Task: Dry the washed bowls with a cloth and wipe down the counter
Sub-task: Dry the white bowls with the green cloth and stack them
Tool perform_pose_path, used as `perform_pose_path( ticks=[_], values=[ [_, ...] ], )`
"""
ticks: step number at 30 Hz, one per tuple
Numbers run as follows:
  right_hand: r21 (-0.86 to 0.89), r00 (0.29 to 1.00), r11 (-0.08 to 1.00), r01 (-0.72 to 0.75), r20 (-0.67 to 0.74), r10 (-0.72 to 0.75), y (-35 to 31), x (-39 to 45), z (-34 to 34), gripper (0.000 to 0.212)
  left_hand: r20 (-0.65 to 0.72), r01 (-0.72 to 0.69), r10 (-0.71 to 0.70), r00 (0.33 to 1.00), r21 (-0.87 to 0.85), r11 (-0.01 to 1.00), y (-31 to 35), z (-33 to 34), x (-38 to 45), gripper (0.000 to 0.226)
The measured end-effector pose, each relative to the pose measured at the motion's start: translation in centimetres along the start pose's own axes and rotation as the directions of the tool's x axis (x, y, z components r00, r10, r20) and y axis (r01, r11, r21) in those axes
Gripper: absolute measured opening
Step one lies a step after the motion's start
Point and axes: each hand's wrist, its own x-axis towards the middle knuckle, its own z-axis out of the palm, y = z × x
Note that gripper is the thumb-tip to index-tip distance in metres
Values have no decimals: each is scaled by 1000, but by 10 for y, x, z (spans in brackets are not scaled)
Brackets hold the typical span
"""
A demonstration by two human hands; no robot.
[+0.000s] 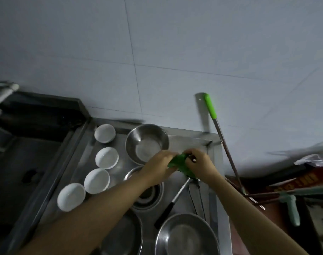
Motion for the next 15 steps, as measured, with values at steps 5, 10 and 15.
perform_pose_path(
  ticks=[5, 10, 15],
  values=[
    [86, 995, 996, -6, 102, -3, -39, -38, 33, 32, -42, 123, -130, 991, -152, 981, -6, -22, -59, 24],
    [85, 981, 996, 31, 190, -47, -78, -64, 90, 47, -12, 174, -176, 984, -101, 980, -33, -49, -114, 34],
    [-60, 993, 998, 24, 115, -17, -125, -69, 170, 27, 17, 152, -151, 988, -100, 983, -83, -89, -175, 26]
  ],
)
